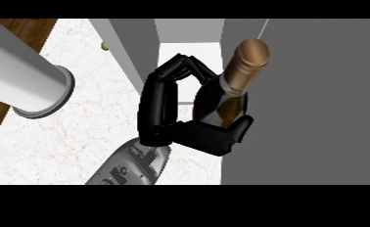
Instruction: Pick up the wine, place it into the cabinet and close the cabinet
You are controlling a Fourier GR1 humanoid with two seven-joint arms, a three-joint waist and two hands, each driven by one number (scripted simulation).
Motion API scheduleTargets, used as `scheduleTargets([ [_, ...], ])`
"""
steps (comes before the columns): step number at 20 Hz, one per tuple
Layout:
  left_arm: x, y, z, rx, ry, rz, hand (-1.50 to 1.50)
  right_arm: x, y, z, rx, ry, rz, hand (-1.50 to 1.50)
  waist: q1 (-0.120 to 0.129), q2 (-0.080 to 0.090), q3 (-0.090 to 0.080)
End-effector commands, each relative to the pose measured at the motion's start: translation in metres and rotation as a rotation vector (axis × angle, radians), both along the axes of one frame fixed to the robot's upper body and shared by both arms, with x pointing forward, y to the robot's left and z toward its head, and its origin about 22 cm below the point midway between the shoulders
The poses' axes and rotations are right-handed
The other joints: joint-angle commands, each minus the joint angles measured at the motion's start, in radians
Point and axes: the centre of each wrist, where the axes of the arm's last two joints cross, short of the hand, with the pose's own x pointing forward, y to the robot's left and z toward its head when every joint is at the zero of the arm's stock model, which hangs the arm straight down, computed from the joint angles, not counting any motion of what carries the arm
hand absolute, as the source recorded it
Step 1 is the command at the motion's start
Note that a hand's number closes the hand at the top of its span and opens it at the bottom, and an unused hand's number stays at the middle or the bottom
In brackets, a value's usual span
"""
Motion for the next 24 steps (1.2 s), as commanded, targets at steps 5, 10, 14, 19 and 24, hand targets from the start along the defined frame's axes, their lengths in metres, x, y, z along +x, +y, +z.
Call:
scheduleTargets([
  [5, 0.02, 0.003, -0.013, -0.023, 0.019, 0.046, 1.5, -0.033, -0.004, 0.023, 0.026, -0.052, 0.064, -1.5, -0.002, 0.0, 0.0],
  [10, 0.026, -0.003, -0.03, -0.065, 0.042, 0.062, 1.5, -0.007, -0.004, 0.017, 0.038, -0.059, 0.041, -1.5, -0.002, 0.003, -0.001],
  [14, 0.028, 0.005, -0.055, -0.064, 0.047, 0.075, 1.5, -0.015, 0.004, 0.019, 0.042, -0.048, 0.044, -1.5, 0.0, 0.003, -0.001],
  [19, 0.025, 0.009, -0.092, 0.04, 0.043, 0.107, 1.5, -0.027, -0.001, 0.018, 0.026, -0.035, 0.041, -1.5, -0.002, 0.002, -0.001],
  [24, 0.035, 0.0, -0.083, 0.082, 0.03, 0.124, 1.5, -0.03, 0.0, 0.017, 0.05, -0.065, 0.04, -1.5, -0.001, 0.0, 0.0],
])
